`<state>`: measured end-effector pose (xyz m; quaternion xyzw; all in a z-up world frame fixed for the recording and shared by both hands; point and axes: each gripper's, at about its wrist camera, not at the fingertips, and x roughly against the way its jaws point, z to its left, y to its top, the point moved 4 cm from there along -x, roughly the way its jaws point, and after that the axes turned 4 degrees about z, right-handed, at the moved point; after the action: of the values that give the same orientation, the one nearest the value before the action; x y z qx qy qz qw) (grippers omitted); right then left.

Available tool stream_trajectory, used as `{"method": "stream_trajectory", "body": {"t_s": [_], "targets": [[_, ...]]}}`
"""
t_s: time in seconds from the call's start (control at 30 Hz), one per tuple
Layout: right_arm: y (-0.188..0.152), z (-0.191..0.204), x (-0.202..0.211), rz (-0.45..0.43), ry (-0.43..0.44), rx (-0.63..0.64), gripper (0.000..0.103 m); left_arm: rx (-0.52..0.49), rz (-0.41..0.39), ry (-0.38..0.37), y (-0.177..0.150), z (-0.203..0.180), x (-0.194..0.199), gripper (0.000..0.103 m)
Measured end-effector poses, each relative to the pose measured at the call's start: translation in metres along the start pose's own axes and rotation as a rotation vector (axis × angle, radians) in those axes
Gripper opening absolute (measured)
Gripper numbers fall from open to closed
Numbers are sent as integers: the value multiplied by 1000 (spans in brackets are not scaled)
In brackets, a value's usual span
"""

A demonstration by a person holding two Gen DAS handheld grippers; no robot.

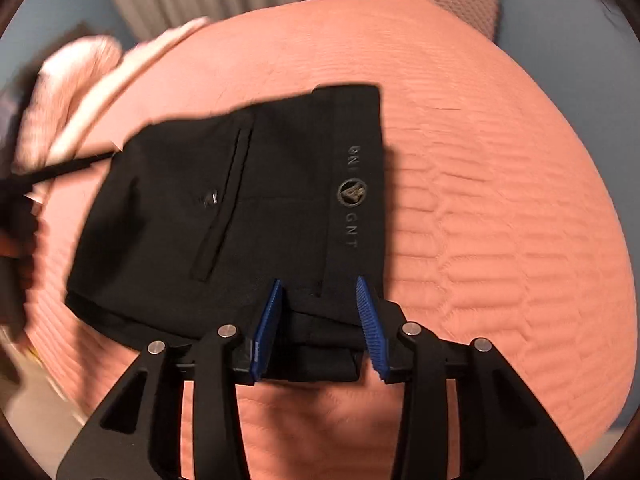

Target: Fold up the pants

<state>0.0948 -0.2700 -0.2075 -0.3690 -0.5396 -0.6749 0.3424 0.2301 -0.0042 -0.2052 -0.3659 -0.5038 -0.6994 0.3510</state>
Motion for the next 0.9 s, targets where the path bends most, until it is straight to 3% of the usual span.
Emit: {"method": "stream_trajectory", "body": {"t_s": [0.07, 0.2, 0.27, 0.37, 0.47, 0.5, 0.57, 0.67, 0.7, 0.73, 0.8, 0.9], "targets": [[22, 15, 12, -44, 26, 35, 39, -25, 56, 20, 7, 0, -32, 93], [47, 53, -4, -43, 119, 58, 39, 141, 107, -92, 23, 28, -51, 98], [59, 60, -31, -24, 121, 87, 40, 223, 90, -80, 35, 46, -47, 94], [66, 32, -38, 5, 25, 90, 39, 257, 2, -85, 49, 64, -17, 93], [58, -14, -36, 0, 120, -122, 16, 192, -36, -54, 51, 67, 3, 94], [56, -24, -25, -16, 105, -173, 19, 177, -50, -42, 48, 68, 9, 94], [54, -20, -2, -64, 98, -164, 21, 146, -82, -61, 38, 61, 25, 94], [27, 18, 6, -13, 173, 4, 20, 86, -79, -117, -5, 15, 44, 95], [12, 20, 1, 22, 149, 57, 20, 67, -72, -116, -18, -1, 44, 95], [-6, 16, -8, 59, 68, 86, 20, 34, -54, -108, -38, -15, 44, 95], [-23, 0, 5, 30, 97, 21, 17, -23, -9, -56, -76, -33, 40, 95], [-31, 2, 40, -14, 63, -45, 22, -51, 12, -29, -113, -41, 43, 95]]}}
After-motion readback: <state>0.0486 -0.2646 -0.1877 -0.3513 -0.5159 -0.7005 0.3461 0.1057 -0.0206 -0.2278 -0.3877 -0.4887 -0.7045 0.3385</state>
